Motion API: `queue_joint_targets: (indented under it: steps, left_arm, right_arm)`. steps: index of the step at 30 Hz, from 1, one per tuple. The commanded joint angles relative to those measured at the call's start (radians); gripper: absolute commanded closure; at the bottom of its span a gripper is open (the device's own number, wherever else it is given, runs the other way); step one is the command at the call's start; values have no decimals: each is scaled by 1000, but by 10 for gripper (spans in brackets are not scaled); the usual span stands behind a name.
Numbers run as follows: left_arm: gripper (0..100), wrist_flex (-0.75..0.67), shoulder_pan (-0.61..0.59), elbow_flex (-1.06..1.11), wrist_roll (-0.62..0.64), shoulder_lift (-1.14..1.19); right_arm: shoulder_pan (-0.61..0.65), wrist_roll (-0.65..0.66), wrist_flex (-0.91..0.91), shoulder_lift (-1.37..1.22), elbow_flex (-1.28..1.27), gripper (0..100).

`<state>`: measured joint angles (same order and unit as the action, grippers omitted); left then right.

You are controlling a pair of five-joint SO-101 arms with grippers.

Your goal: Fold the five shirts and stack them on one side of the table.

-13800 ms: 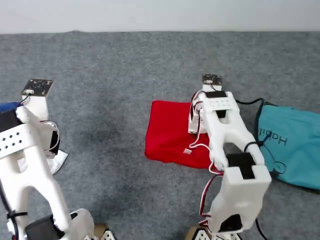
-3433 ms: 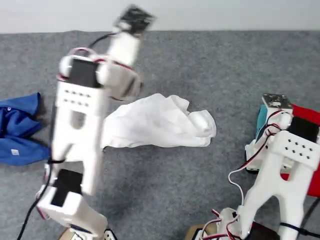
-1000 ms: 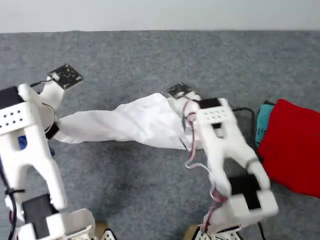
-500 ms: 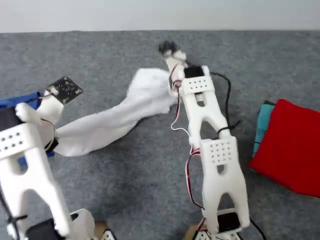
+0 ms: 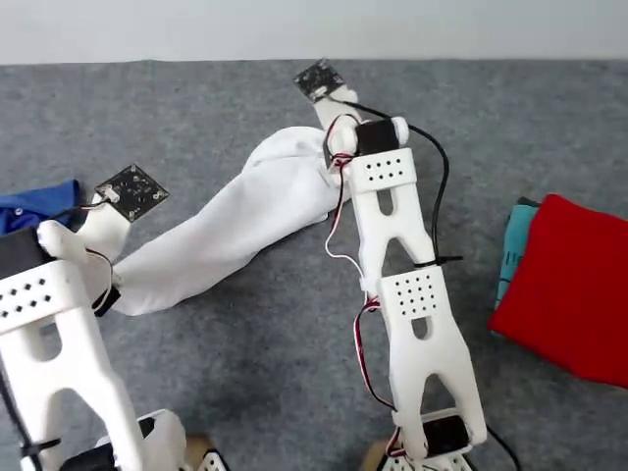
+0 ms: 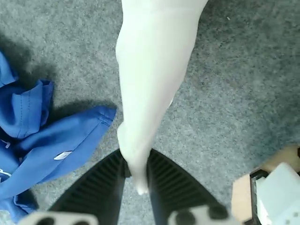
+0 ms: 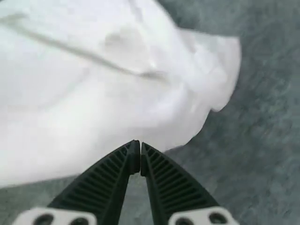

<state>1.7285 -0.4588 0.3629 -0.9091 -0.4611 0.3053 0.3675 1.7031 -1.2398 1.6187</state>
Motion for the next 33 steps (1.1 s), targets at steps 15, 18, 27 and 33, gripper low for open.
queue_joint_targets:
  steps: [15, 18, 27, 33]
  left_arm:
    - [995, -20, -21, 65, 8, -34]
    - [995, -20, -21, 67, 8, -34]
    - [995, -18, -21, 87, 8, -34]
    - [995, -18, -21, 122, 8, -37]
  right_arm:
    - [104, -5, 33, 59, -107, 989]
    - [104, 0, -110, 21, -127, 989]
    - [136, -3, -585, -30, -43, 989]
    - [145, -3, -461, -10, 11, 989]
